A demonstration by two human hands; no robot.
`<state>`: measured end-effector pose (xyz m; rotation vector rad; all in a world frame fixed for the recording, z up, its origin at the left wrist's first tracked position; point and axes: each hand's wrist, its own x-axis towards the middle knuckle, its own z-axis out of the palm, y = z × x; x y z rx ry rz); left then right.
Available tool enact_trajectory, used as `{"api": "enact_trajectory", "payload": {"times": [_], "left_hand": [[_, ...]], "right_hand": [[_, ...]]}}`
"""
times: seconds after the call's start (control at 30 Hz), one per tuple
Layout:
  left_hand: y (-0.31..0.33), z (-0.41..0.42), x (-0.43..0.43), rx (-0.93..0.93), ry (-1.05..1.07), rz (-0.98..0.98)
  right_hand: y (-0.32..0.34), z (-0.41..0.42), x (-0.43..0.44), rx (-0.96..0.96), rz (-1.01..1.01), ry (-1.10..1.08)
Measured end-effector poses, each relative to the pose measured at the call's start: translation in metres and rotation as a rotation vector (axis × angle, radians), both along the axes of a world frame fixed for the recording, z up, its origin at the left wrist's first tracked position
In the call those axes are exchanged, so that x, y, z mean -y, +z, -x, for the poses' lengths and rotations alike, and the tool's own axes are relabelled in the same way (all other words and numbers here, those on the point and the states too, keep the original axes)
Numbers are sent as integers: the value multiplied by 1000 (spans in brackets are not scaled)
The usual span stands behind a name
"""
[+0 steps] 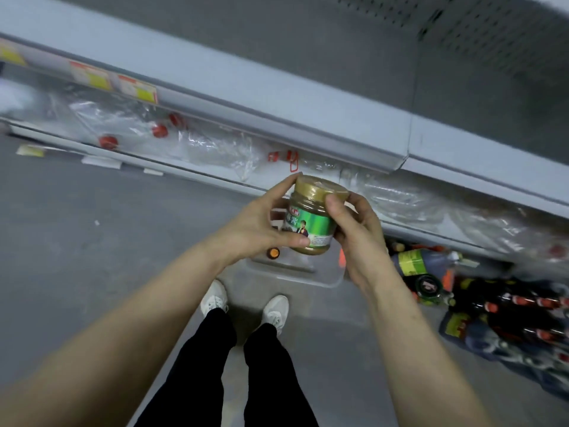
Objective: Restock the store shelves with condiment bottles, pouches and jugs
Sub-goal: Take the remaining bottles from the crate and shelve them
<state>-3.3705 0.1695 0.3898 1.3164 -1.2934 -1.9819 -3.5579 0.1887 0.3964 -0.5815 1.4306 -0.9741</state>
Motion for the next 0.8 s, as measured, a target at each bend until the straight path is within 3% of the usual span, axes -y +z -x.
{"api": "enact_trajectory", "payload": {"times": [0.4,0.63,0.8], "left_hand": [[167,-4,-8,-135,-23,187],[248,3,-10,-158,102,324],[306,4,2,-160,91,511]], "right_hand": [[170,-6,-11,-61,200,4],[260,-3,-14,-85,374,86],[316,2,-10,-222,534,190]]}}
